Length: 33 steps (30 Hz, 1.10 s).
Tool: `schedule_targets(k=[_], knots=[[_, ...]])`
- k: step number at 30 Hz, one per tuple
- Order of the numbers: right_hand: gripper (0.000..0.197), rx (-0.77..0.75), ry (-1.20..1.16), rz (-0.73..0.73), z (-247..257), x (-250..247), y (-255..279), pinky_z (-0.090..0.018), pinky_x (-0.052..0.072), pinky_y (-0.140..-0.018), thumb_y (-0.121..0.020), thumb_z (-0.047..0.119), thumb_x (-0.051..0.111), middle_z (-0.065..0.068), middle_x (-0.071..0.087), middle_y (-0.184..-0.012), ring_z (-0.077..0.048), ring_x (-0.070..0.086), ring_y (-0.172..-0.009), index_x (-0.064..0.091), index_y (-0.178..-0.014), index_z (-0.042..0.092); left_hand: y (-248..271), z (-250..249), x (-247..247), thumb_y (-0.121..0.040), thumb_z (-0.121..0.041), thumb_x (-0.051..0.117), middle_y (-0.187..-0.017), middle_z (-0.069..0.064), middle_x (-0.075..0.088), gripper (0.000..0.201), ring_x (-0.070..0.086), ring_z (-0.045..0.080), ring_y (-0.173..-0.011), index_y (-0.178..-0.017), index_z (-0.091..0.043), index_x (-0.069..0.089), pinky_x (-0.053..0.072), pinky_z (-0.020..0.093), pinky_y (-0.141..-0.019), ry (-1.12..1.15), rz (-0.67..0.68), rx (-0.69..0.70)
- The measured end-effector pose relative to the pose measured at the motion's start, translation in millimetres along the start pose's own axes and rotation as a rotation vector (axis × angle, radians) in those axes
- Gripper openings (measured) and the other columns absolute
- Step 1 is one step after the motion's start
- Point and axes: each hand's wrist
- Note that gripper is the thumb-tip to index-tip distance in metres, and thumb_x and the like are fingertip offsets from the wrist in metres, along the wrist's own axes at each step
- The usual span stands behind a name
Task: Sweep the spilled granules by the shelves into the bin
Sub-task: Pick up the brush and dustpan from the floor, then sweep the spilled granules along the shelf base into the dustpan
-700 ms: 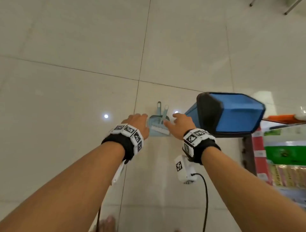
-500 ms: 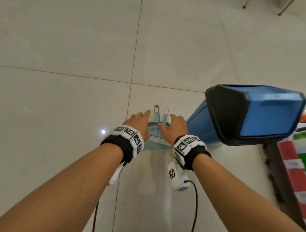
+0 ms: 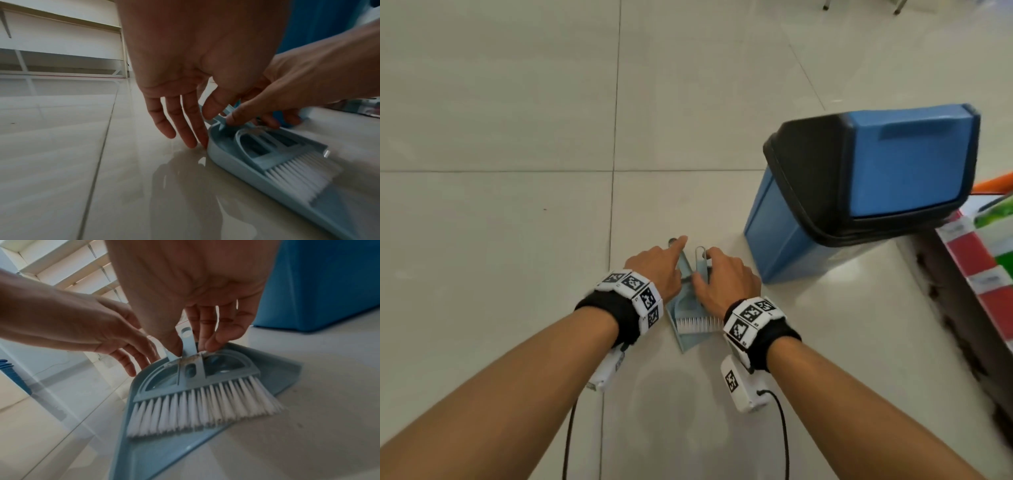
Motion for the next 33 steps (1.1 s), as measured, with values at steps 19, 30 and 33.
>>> schedule_targets(k=[19,30,33], knots=[[0.033,0.160,-0.232,0.319,-84.9,-113.3,72.8,-0.029,0.061,-0.058,-0.086,0.037,0.072,-0.010,0.074,-0.069,-0.018,0.072,-0.058,0.072,-0.080,0.004,28.7,-57.8,-1.8,-0.080,-0.056,0.068,-0.096,0.004,0.060,0.045,0.064,0.030,-0.094,-0.111,-0.025,0.061,0.041,0.028,-0.069,-0.245,0.163,0.260],[0.032,0.158,-0.032,0.075,-176.3,-210.4,164.3,-0.037,0.057,-0.074,-0.096,0.020,0.046,-0.005,0.072,-0.083,-0.022,0.066,-0.076,0.076,-0.099,0.009,61.2,-163.9,36.7,-0.095,-0.045,0.046,-0.117,0.013,0.062,0.040,0.063,0.033,-0.102,-0.126,-0.020,0.044,0.044,0.033,-0.077,-0.166,0.175,0.305],[0.036,0.163,-0.078,-0.024,-200.6,-217.0,173.1,-0.025,0.044,-0.066,-0.101,0.018,0.039,-0.006,0.067,-0.096,-0.018,0.059,-0.082,0.067,-0.123,0.010,64.8,-193.7,29.5,-0.095,-0.044,0.048,-0.120,0.011,0.063,0.041,0.063,0.032,-0.103,-0.128,-0.021,0.044,0.043,0.031,-0.077,-0.107,0.166,0.288]])
Point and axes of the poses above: each hand's wrist, its own y-axis away from the middle knuckle, its own x-axis out of the palm, z = x × y
